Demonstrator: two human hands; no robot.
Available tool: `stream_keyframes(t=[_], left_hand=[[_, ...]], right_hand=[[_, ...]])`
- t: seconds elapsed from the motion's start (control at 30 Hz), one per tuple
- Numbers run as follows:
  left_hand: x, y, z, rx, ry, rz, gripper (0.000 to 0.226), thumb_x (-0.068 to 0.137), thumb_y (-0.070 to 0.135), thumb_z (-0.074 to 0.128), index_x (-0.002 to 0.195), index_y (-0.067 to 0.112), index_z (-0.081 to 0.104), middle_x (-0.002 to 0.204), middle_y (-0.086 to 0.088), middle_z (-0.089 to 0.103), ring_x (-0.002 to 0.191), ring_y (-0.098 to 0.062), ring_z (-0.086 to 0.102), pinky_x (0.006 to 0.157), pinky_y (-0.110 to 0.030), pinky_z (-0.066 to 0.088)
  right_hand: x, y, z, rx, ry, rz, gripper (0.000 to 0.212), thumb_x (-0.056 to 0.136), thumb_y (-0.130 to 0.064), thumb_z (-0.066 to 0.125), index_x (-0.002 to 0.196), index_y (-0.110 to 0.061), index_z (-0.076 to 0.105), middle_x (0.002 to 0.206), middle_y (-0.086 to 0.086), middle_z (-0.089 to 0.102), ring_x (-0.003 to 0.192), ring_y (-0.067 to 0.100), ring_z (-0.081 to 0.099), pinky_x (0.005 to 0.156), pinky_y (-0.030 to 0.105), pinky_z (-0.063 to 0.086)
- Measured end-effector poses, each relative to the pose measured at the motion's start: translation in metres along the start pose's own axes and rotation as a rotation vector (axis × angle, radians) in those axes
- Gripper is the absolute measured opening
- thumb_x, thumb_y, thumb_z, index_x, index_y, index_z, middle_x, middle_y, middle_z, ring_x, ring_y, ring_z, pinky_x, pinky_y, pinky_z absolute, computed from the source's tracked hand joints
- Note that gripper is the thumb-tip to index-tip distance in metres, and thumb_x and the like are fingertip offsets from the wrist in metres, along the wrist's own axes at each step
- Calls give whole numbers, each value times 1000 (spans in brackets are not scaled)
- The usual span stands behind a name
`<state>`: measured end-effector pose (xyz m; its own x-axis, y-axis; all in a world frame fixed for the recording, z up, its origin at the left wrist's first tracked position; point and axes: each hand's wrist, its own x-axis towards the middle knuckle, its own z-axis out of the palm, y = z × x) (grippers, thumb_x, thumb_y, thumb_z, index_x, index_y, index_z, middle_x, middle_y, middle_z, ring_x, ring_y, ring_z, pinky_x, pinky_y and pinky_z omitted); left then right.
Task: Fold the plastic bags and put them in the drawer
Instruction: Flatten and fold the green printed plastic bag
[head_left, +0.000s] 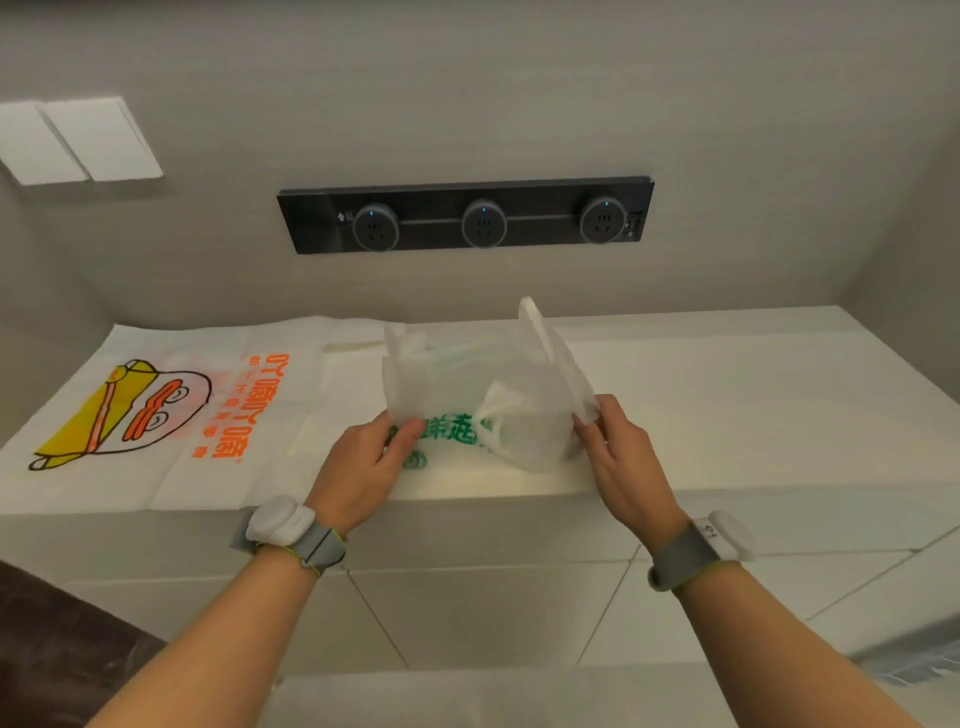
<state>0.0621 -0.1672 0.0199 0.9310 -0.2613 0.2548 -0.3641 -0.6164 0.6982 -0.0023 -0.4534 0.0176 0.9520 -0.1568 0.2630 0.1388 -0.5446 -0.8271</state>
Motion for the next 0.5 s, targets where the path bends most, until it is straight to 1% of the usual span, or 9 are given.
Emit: stream_keyframes(t=[0.03,0.1,0.17,0.23,0.3,0.37,0.4,0.43,0.5], left_hand=[[5,1,1,-44,16,-23,35,98,55,45,80,28,57,66,4,61,64,-10,59,60,-34,41],[14,2,4,-123,52,-44,50,94,62,43,86,15,59,73,-8,64,69,-19,60,65,-38,46],[25,4,8,-192,106,-71,44,97,57,47,87,16,58,76,-11,62,68,-17,56,65,-33,45],[37,6,12,-212,155,-109,27,98,47,52,93,21,60,80,-11,62,68,-13,53,65,-29,43],[47,4,18,-169,182,-150,21,98,39,56,105,20,60,84,-13,61,69,-14,52,66,-27,43],[57,0,25,-124,197,-192,26,98,36,58,117,17,58,89,-10,61,74,-12,54,68,-22,44],[61,-1,28,-106,204,-204,30,97,35,59,121,16,57,90,-8,59,77,-12,54,70,-22,44],[64,-4,32,-78,209,-209,34,97,35,60,124,15,56,92,-6,58,79,-13,55,73,-24,45],[67,-12,39,13,196,-214,42,96,34,61,131,12,54,98,-4,54,84,-18,54,80,-32,47]], right_hand=[[5,-2,1,25,9,12,14,104,-30,43,97,-22,51,74,-8,59,65,1,55,56,16,38],[18,-3,4,63,18,33,31,102,-38,40,84,-14,50,69,-3,54,59,6,48,53,19,34],[31,2,5,61,37,47,47,100,-46,37,82,-5,52,71,10,57,61,18,48,56,31,37],[44,8,7,40,58,70,54,102,-46,35,80,-1,55,74,15,60,68,27,53,64,38,41],[55,14,11,-29,68,71,56,102,-47,32,69,-4,49,66,11,55,66,27,49,62,39,36],[66,22,14,-111,81,67,51,104,-42,34,61,-13,38,60,2,45,62,23,42,60,36,30],[71,25,15,-149,90,65,50,104,-40,35,60,-16,35,61,0,43,63,22,41,61,36,31],[75,29,16,-175,95,71,48,104,-38,36,61,-18,35,63,-1,43,64,22,42,63,36,33],[83,37,17,-202,92,102,43,104,-39,37,68,-18,46,73,0,50,73,23,49,68,35,37]])
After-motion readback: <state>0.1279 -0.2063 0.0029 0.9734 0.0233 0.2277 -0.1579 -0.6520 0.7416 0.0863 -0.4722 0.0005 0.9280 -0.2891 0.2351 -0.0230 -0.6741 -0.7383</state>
